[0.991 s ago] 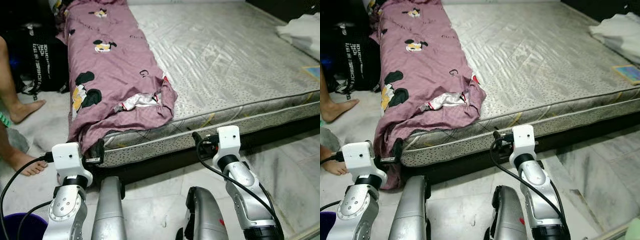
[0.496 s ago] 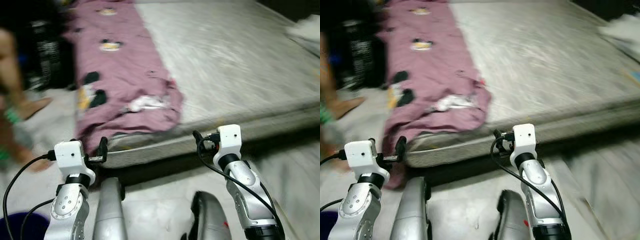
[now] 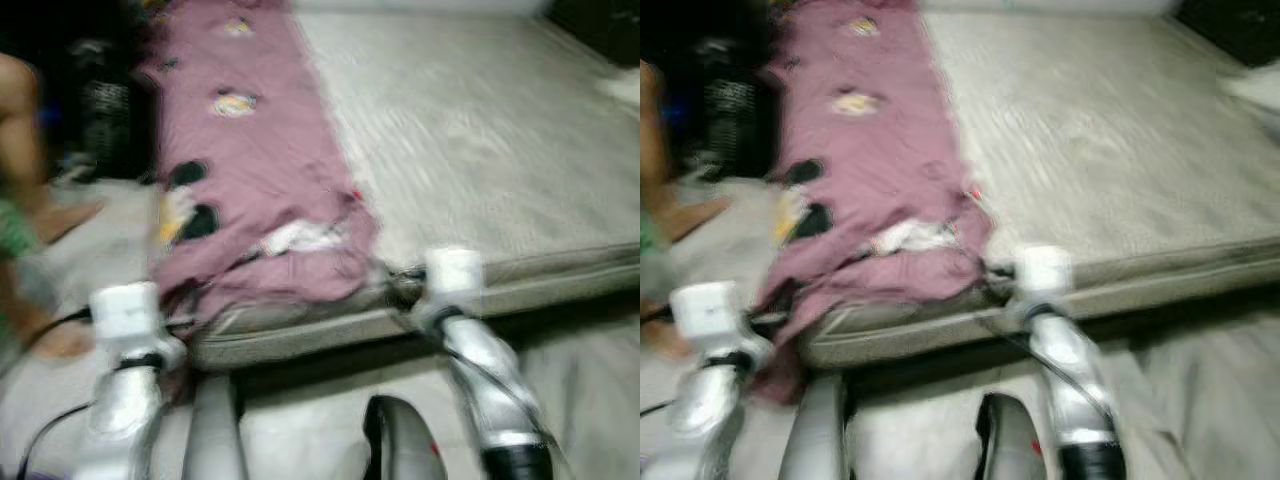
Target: Clean up the room
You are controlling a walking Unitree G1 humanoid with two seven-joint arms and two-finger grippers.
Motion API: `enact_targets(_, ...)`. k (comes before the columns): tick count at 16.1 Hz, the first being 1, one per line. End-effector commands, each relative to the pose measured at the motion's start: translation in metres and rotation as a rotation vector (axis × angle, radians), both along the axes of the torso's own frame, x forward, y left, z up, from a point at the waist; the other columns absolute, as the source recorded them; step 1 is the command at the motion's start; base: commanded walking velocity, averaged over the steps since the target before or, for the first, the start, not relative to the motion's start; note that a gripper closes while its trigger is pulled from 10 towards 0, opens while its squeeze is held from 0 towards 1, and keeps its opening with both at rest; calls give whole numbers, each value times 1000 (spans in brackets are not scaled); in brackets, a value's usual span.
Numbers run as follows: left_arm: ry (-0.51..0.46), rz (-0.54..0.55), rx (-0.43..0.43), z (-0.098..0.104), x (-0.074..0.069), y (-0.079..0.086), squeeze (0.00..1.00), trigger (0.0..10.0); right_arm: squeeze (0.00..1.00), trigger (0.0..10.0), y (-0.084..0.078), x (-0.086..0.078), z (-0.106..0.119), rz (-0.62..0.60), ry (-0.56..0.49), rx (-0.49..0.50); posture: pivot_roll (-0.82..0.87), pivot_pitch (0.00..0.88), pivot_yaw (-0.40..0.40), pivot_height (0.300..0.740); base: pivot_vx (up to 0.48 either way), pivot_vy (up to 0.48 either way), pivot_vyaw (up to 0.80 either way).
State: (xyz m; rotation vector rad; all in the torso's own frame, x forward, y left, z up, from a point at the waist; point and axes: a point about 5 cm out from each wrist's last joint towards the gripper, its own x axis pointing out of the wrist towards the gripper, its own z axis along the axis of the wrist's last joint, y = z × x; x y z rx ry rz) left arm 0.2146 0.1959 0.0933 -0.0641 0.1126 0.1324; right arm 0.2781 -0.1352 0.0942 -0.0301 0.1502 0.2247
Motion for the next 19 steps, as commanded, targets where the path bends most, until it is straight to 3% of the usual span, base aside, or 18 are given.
enact_targets(1, -16, -52, -27, 3, 4, -16, 0, 10000, 0, 10000, -22, -3, -6, -66, 25, -34, 99, 41, -59, 536, 416, 0, 0)
enact_targets(4, -12, -53, -27, 2, 4, -16, 0, 10000, 0, 10000, -22, -2, -6, -66, 27, -32, 102, 36, -58, 536, 391, 0, 0)
enact_targets(9, 13, -72, -48, -1, 11, -19, 0, 10000, 0, 10000, -22, -2, -7, -66, 29, -35, 97, 33, -58, 536, 0, 0, 0)
enact_targets(15, 41, -61, -55, -4, 32, -13, 0, 10000, 0, 10000, -25, -2, -6, -74, 31, -42, 86, 37, -64, 536, 0, 0, 0)
enact_targets(19, 74, -45, -99, -10, 58, -18, 0, 10000, 0, 10000, -31, -5, -3, -88, 27, -51, 41, 42, -64, 536, 0, 0, -670)
